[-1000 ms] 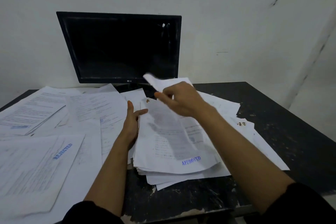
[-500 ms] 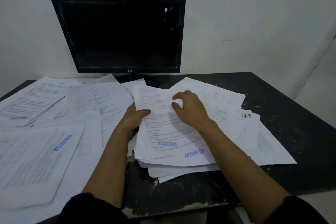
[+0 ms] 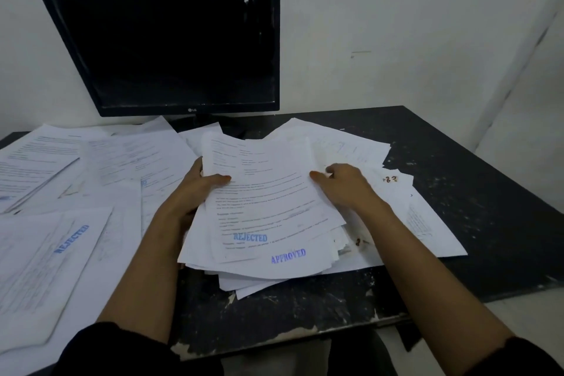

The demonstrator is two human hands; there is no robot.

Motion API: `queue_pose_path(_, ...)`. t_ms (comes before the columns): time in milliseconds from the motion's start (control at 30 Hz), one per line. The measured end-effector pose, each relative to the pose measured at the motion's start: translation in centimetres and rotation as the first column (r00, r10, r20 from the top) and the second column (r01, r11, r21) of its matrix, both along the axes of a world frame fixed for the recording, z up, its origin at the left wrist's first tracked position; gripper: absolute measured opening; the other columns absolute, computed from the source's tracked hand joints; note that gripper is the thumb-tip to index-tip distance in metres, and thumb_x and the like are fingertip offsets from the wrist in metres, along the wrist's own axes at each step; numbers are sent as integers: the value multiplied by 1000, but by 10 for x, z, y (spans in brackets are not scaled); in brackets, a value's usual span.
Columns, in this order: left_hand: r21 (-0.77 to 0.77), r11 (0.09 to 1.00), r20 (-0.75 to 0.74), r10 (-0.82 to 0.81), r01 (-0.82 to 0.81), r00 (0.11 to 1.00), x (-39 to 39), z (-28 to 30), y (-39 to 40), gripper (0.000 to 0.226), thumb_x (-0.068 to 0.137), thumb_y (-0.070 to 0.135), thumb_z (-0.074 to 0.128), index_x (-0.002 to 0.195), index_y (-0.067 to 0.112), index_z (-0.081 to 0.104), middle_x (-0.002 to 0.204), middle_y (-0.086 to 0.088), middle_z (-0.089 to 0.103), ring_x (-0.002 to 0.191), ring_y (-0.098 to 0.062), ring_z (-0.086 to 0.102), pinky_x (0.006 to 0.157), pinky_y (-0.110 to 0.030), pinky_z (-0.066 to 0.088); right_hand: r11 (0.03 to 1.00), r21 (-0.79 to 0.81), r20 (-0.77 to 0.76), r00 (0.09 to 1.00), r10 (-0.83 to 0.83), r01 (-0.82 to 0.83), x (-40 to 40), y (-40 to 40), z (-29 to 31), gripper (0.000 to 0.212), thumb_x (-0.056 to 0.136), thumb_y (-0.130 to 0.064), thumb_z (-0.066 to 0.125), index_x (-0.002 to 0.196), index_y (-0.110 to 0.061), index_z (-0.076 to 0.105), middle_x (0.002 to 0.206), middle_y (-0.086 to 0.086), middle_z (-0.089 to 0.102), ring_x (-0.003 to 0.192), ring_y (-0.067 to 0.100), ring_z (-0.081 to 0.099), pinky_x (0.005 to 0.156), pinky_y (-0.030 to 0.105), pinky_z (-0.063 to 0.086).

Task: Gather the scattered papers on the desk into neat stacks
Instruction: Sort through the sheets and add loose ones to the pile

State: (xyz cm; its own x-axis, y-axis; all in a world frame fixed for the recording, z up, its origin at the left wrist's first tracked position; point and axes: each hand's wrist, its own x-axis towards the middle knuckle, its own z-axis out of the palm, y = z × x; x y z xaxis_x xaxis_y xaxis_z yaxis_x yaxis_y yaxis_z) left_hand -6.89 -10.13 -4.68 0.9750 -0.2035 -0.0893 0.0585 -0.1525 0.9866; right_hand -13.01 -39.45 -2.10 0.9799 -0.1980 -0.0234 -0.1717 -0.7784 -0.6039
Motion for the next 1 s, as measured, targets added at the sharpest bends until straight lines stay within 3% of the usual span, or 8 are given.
queue_pose_path(67, 6, 1000, -14, 23, -23, 1000, -2, 2, -4, 66, 72, 22, 82, 130, 15, 52, 118, -5, 68, 94, -20, 72, 67, -28, 58, 994, -40, -41, 994, 103, -104, 1, 1, -5, 50, 88, -61, 50, 105, -15, 60, 109, 5, 57, 103, 26, 55, 83, 32, 45)
queue_pose_path(167, 31, 997, -35, 69, -68, 997, -6, 2, -12, 55, 78, 22, 80, 127, 12, 56, 111, -4, 70, 83, -14, 74, 60, -22, 57, 984, -100, -75, 987, 140, -148, 2, 3, -11, 70, 85, -69, 49, 136, -21, 48, 129, 7, 44, 123, 28, 41, 104, 49, 37)
queue_pose_path(300, 65, 986, -10, 155, -154, 988, -12, 1, -21, 31, 87, 9, 69, 117, 8, 60, 101, -1, 68, 67, -5, 70, 51, -14, 51, 989, -72, -37, 992, 124, -127, -7, 1, -10, 91, 84, -68, 53, 154, -26, 12, 152, 8, 24, 140, 31, 21, 113, 51, 22)
queue_pose_path(433, 24, 978, -16, 209, -209, 978, -10, 2, -20, 57, 84, 6, 72, 135, 7, 46, 125, -4, 59, 91, -12, 65, 60, -16, 53, 886, -291, -29, 929, 370, -361, -31, 13, 2, 104, 63, -88, 52, 150, -44, 15, 161, -3, 10, 148, 23, -1, 115, 54, -2)
queue_pose_path(500, 17, 973, 9, 231, -231, 973, -11, 5, -23, 85, 84, 5, 72, 152, 14, 23, 137, 0, 44, 113, -16, 52, 80, -24, 49, 817, -274, -160, 862, 481, -507, -44, 23, 8, 108, 56, -90, 55, 148, -49, 15, 163, -6, 4, 149, 20, -10, 115, 54, -14)
queue_pose_path(567, 19, 973, 46, 230, -231, 972, -15, 6, -25, 88, 86, 6, 71, 154, 18, 17, 144, -4, 41, 117, -16, 47, 81, -23, 46, 761, -288, -308, 809, 501, -581, -54, 29, 10, 118, 53, -88, 61, 149, -48, 6, 163, -4, -7, 147, 21, -19, 113, 56, -19)
queue_pose_path(667, -22, 975, 10, 220, -220, 975, -21, 8, -25, 75, 88, 12, 70, 150, 15, 29, 144, -8, 46, 106, -17, 57, 65, -19, 48, 723, -337, -369, 791, 487, -603, -61, 29, 13, 120, 56, -83, 66, 151, -46, 2, 162, -4, -10, 148, 22, -16, 114, 57, -15)
queue_pose_path(1000, -67, 963, -16, 262, -263, 965, -27, 12, -26, 74, 91, 18, 67, 152, 14, 27, 148, -6, 43, 100, -15, 56, 64, -20, 46, 723, -310, -368, 779, 507, -617, -76, 21, 20, 110, 64, -68, 74, 150, -46, 11, 162, -11, 1, 149, 14, -2, 119, 48, -4)
